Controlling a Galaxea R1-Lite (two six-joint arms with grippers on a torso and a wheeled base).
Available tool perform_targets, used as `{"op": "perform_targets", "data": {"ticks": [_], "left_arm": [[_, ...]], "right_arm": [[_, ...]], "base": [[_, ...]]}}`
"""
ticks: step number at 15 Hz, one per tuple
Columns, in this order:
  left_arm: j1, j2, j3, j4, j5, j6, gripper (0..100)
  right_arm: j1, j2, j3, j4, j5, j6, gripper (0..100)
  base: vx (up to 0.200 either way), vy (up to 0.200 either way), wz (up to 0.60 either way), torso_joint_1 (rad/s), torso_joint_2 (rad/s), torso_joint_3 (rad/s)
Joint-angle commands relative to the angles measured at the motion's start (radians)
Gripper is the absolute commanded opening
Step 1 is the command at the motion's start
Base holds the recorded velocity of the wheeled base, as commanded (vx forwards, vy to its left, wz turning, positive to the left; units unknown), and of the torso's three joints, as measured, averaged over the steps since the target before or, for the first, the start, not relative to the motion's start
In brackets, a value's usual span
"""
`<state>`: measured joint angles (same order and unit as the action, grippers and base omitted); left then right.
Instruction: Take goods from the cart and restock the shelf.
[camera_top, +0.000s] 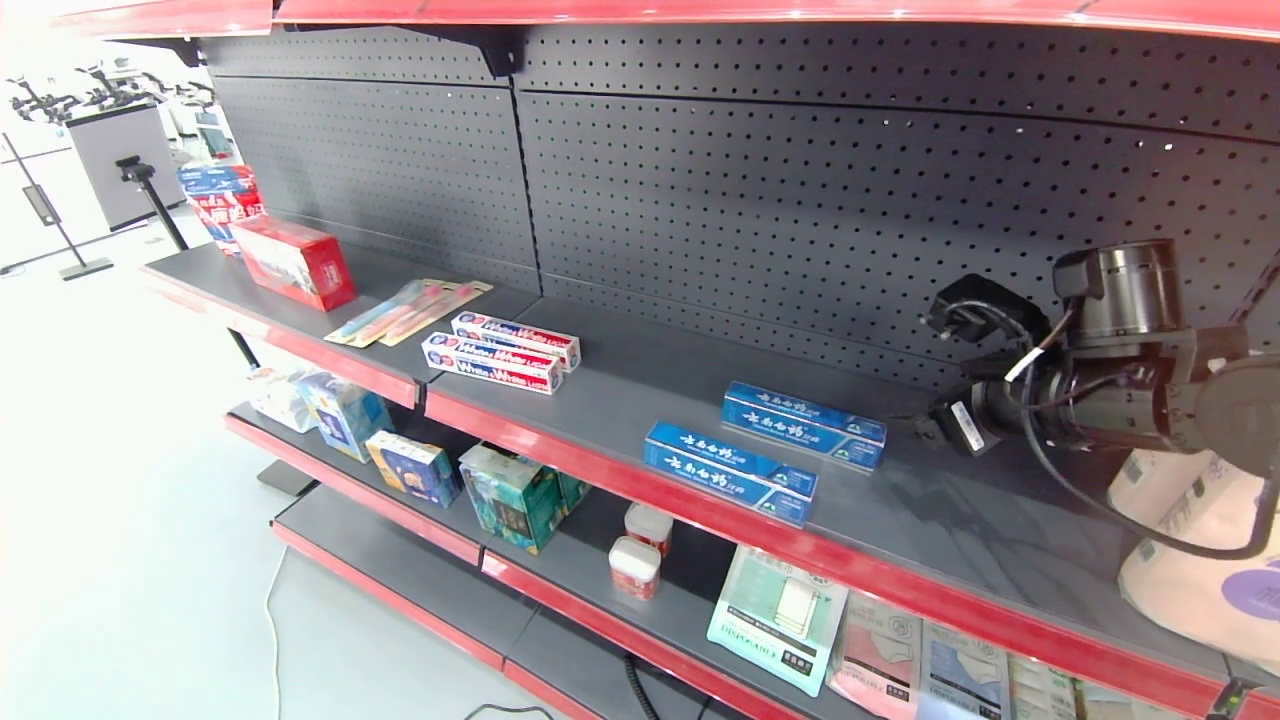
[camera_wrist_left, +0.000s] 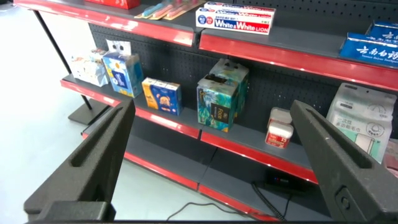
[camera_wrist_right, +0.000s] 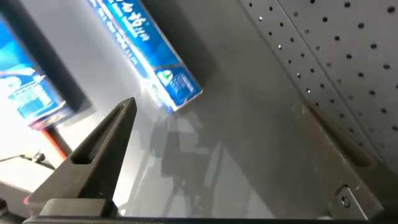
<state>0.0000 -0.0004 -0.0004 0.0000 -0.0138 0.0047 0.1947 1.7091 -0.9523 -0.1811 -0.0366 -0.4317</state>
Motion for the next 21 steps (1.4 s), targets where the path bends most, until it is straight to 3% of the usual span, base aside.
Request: {"op": "perform_targets", "data": {"ticks": [1, 4, 8, 9, 10, 12, 16, 19, 20, 21], "left_arm": [[0.000, 0.000, 0.000, 0.000, 0.000, 0.000, 100], [0.000, 0.000, 0.000, 0.000, 0.000, 0.000, 100], [0.000, 0.000, 0.000, 0.000, -0.002, 0.000, 100], [0.000, 0.000, 0.000, 0.000, 0.000, 0.000, 100], [0.000, 0.000, 0.000, 0.000, 0.000, 0.000, 100], [0.000, 0.000, 0.000, 0.000, 0.000, 0.000, 100], [0.000, 0.000, 0.000, 0.000, 0.000, 0.000, 100], [0.000, 0.000, 0.000, 0.000, 0.000, 0.000, 100], [0.000, 0.000, 0.000, 0.000, 0.000, 0.000, 100], [0.000, 0.000, 0.000, 0.000, 0.000, 0.000, 100]], "right_arm": [[0.002, -0.080, 0.055, -0.001, 0.001, 0.007, 100], [0.005, -0.275, 0.207, -0.071, 0.003, 0.073, 100], [-0.023, -0.661, 0.402, -0.067, 0.012, 0.091, 100], [-0.023, -0.671, 0.408, -0.067, 0.014, 0.091, 100], [-0.077, -0.858, 0.543, -0.069, 0.043, 0.083, 100], [-0.093, -1.030, 0.656, -0.067, 0.046, 0.094, 100], [-0.132, -1.315, 0.813, -0.063, 0.020, 0.238, 100], [-0.135, -1.620, 0.952, 0.071, 0.014, 0.243, 100], [-0.135, -1.620, 0.952, 0.071, 0.014, 0.243, 100], [-0.181, -1.636, 0.939, 0.140, -0.055, 0.263, 100]], "base": [[0.000, 0.000, 0.00, 0.000, 0.00, 0.000], [0.000, 0.000, 0.00, 0.000, 0.00, 0.000], [0.000, 0.000, 0.00, 0.000, 0.00, 0.000], [0.000, 0.000, 0.00, 0.000, 0.00, 0.000], [0.000, 0.000, 0.00, 0.000, 0.00, 0.000], [0.000, 0.000, 0.00, 0.000, 0.00, 0.000], [0.000, 0.000, 0.00, 0.000, 0.00, 0.000], [0.000, 0.000, 0.00, 0.000, 0.00, 0.000], [0.000, 0.000, 0.00, 0.000, 0.00, 0.000], [0.000, 0.000, 0.00, 0.000, 0.00, 0.000]]}}
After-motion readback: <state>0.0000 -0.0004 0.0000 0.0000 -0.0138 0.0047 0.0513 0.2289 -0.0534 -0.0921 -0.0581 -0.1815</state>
